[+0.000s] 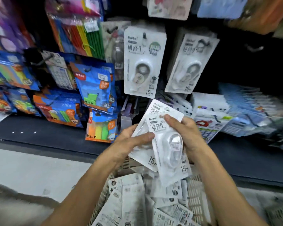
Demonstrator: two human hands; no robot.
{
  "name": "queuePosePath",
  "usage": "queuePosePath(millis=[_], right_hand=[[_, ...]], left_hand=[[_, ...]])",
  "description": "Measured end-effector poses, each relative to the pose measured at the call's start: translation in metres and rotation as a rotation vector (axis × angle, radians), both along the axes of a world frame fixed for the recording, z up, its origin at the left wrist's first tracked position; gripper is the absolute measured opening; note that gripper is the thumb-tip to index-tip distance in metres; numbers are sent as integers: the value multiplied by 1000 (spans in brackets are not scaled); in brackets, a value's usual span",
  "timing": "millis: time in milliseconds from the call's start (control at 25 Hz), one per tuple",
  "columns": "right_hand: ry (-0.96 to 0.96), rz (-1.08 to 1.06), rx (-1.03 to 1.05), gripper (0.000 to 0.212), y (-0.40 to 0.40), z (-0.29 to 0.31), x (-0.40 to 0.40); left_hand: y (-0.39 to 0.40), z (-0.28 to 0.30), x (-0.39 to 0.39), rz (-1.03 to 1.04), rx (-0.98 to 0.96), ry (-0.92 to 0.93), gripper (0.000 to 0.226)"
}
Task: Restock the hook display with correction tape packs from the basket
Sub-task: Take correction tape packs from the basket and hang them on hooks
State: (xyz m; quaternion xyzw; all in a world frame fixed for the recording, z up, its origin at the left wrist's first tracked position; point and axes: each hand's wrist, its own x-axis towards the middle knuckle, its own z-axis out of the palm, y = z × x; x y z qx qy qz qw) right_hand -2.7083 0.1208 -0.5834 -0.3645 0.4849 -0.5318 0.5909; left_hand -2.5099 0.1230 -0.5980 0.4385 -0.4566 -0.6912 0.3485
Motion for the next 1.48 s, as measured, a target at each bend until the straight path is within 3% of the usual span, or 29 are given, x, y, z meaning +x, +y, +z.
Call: queuePosePath(millis=[80, 160, 240, 360, 400, 520, 600, 720, 880, 1040, 1160, 1280, 1360, 1480], right_hand=[[99, -162, -10, 47, -3, 32, -4], [347, -256, 78, 54, 5, 61, -14], [493, -171, 151, 55, 25, 84, -32], [374, 156, 87, 41, 60, 97, -59], [295, 175, 41, 37, 67, 98, -64], [164, -69, -114, 25, 68, 102, -69], [229, -205, -244, 18, 57, 111, -67], [452, -362, -340, 25, 40, 115, -63], [585, -363, -332, 23, 34, 98, -47], [521, -483, -281, 30, 34, 88, -43], [382, -340, -199, 31, 37, 87, -34], [364, -120, -249, 55, 39, 88, -17], [287, -71, -269, 52, 38, 89, -9], [110, -183, -244, 46, 32, 96, -16]], left_hand=[[1, 28, -18, 144, 15, 22, 28], [4, 48, -33, 216, 40, 59, 26], [11, 61, -45, 282, 24, 92, 23], [17, 78, -54, 350, -2, 140, 30], [18, 86, -55, 344, -29, 160, 36], [23, 111, -49, 355, -204, 131, 60], [22, 129, -33, 436, -325, 84, 66], [10, 150, -9, 438, -454, 77, 57], [-14, 151, -8, 321, -467, 4, 67], [-17, 124, -20, 350, -453, 20, 71], [-16, 112, -27, 363, -447, 41, 75], [-12, 110, -39, 315, -462, 45, 78], [-10, 107, -44, 261, -465, 90, 70], [-10, 107, -44, 220, -442, 177, 49]])
